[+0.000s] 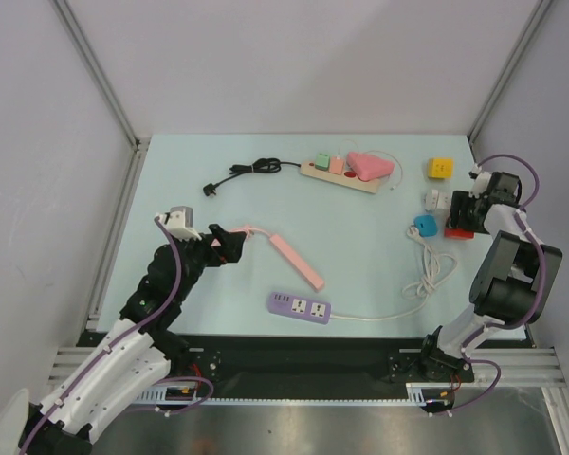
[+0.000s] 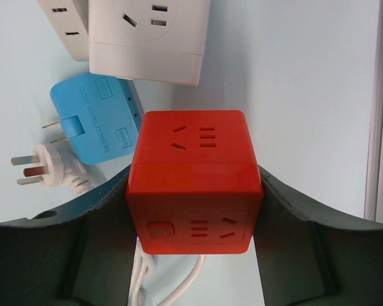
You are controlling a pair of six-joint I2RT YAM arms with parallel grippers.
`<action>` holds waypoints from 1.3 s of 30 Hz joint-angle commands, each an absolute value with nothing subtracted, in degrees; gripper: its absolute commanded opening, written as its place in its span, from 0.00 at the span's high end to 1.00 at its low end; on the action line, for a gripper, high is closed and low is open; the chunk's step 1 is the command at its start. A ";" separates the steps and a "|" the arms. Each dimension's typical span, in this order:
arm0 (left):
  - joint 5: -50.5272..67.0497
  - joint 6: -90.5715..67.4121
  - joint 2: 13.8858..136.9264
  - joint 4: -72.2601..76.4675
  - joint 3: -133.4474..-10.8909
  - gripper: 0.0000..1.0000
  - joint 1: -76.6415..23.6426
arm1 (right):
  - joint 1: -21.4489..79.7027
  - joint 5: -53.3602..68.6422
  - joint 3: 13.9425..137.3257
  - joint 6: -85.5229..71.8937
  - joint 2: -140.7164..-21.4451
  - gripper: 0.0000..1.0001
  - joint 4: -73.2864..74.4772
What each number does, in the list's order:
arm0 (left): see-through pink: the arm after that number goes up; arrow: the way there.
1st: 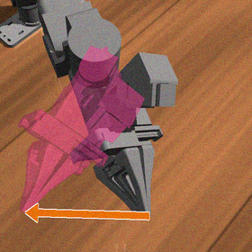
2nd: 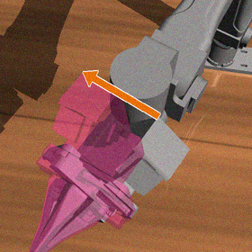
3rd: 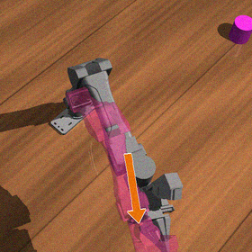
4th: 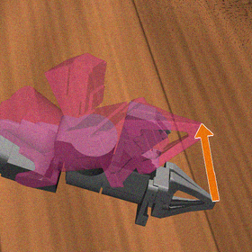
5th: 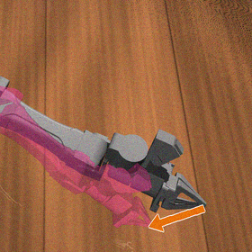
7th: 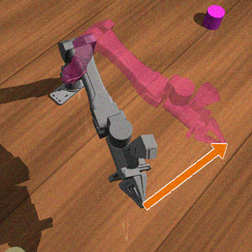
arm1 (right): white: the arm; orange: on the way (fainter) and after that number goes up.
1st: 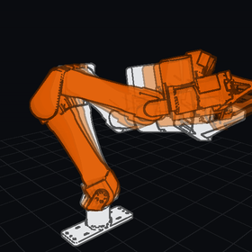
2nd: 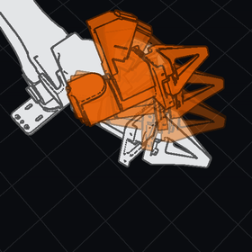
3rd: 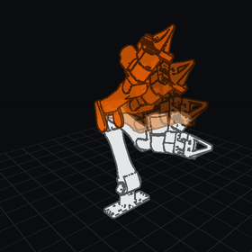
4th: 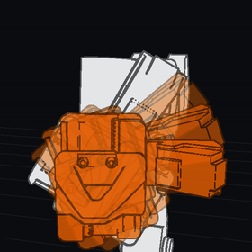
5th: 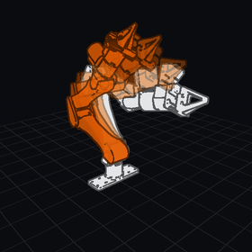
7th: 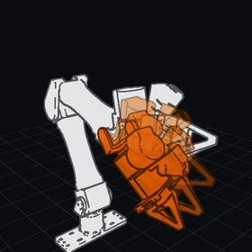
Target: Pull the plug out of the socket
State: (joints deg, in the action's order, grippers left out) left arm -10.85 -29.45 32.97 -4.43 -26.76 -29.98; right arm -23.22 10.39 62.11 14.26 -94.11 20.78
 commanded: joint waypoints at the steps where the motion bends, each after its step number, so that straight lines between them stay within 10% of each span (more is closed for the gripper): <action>1: -11.34 -28.39 32.78 -3.60 -26.63 0.00 -29.62 | -23.29 10.72 62.84 15.38 -94.83 0.76 18.46; 18: -10.55 -28.13 32.78 -3.08 -26.19 0.01 -29.62 | -23.29 12.65 64.07 16.08 -94.31 0.17 18.72; 39: -0.97 -28.12 41.21 5.09 -26.89 0.00 -29.62 | -16.35 45.25 64.78 19.43 -72.16 0.00 29.97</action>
